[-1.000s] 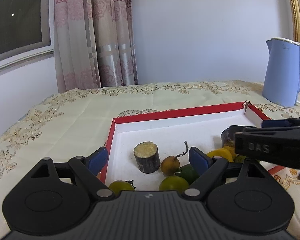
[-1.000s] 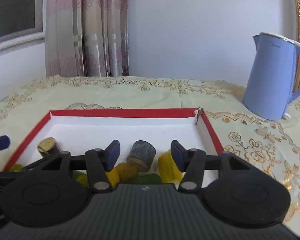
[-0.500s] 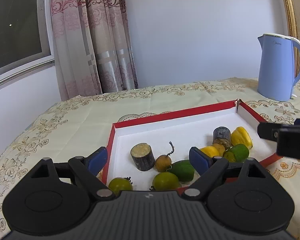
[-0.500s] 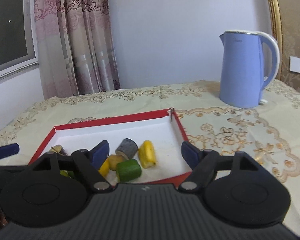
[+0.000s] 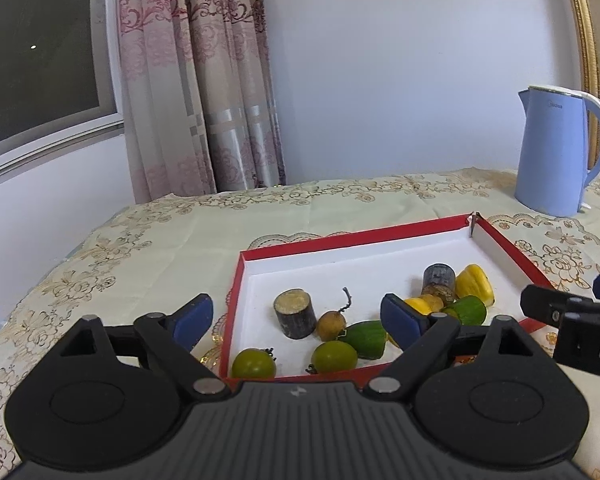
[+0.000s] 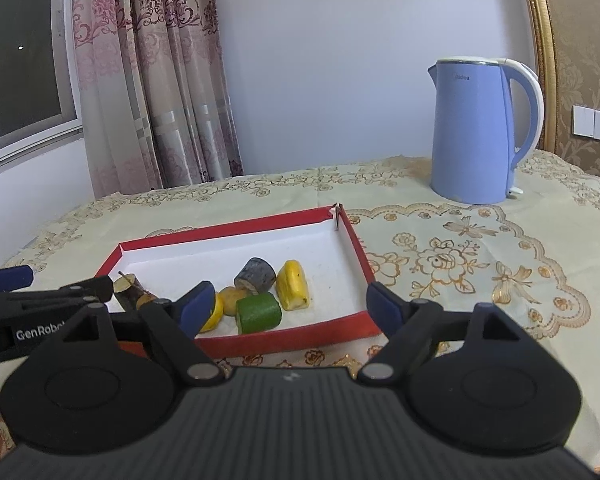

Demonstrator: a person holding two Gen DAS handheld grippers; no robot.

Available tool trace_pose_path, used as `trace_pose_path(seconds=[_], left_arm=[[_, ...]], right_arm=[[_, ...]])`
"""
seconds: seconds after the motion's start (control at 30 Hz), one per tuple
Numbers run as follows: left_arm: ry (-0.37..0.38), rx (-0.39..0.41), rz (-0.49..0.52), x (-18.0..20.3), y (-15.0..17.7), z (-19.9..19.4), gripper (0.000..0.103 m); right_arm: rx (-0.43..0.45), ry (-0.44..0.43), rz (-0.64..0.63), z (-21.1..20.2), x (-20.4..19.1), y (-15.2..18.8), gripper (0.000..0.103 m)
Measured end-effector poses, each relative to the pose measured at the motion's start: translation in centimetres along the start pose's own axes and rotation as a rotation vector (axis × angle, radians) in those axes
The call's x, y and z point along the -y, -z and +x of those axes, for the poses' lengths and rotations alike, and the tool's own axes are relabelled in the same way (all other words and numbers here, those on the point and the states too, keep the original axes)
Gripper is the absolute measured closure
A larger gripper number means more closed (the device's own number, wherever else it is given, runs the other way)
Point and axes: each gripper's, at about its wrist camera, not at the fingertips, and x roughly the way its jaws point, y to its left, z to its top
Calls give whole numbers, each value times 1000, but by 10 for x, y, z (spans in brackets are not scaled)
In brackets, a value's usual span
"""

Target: Organize fruits

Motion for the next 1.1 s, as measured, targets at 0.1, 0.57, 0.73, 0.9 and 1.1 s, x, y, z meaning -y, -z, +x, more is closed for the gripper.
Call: trace_pose_path(seconds=[0.1,0.57,0.73,0.9,1.1], left_arm=[[-15,3,-2,-1,-1,-3,11],[-26,3,-2,-1,-1,-10,10],[-47,5,4,-1,-1,-11,10],[-51,20,24,1,0,-14,10],[-38,26,28,2,-1,-17,10]], right_arm=[[-4,-2,3,-2,0,1,21],[-1,-6,-2,-8,-3,5,21],[-2,-6,-1,-8,-3,5,21],[-7,-10,1,-7,-4,6,21],[-10,-13,-1,-5,-5,6,21]])
